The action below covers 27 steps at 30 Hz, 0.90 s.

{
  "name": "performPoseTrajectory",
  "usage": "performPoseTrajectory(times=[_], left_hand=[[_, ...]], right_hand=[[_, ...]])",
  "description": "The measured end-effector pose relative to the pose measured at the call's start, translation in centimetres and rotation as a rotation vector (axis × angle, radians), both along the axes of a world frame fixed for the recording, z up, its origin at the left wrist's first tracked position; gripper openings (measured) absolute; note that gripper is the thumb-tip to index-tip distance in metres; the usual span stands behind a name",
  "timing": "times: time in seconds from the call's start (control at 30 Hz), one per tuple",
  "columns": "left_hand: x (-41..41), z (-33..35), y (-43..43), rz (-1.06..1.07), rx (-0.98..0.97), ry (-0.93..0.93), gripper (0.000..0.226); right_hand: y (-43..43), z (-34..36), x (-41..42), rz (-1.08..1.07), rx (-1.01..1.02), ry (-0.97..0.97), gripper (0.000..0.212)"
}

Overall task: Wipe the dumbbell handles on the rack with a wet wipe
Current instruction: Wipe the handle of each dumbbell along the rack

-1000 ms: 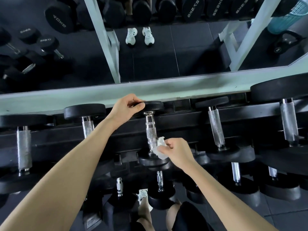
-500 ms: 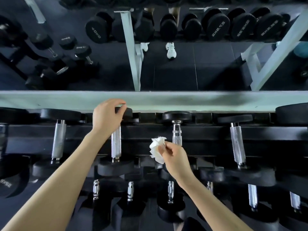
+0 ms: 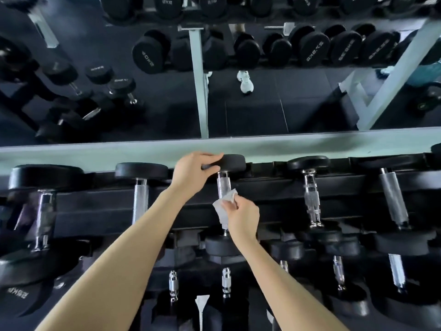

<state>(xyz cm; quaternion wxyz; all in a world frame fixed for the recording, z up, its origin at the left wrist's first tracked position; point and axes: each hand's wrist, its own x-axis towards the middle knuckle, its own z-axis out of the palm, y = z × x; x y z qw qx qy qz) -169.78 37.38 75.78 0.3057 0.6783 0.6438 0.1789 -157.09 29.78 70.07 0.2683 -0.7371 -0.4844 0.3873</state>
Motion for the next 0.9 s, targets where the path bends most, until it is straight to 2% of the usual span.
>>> performPoseTrajectory(times=[0.13,0.2,0.33,0.43,0.53,0.7,0.9], left_hand=[[-0.3,-0.2,0.9,-0.061,0.008,0.0,0.032],[-0.5,-0.2,1.4,-0.08,-0.004,0.011,0.033],[-1.0,-0.6,1.8,-0.105,-0.015,0.003,0.033],[-1.1,-0.7,2.0,-0.12,-0.009,-0.008,0.033],[-0.8,-0.8,1.9,-0.122,0.017,-0.005,0.032],[-0.8,-0.7,2.3,-0.124,0.002,-0.007,0.032],[-1.0,-0.5,2.0,-0.089,-0.017,-0.032,0.031]], right_hand=[[3.8,0.6,-2.1,-0.179,0.064,0.0,0.039],[5.0,0.7,-2.8,-0.261,0.059,0.004,0.041],[2.3,-0.2,-2.9,-0.179,0.065,-0.057,0.031],[0.4,-0.8,-2.1,-0.145,0.005,-0.115,0.039],[2.2,0.1,-2.1,-0.193,-0.013,-0.096,0.047],[5.5,0.4,-3.2,-0.248,-0.007,-0.111,0.028],[1.0,-0.3,-0.6,-0.056,-0.038,-0.074,0.047]])
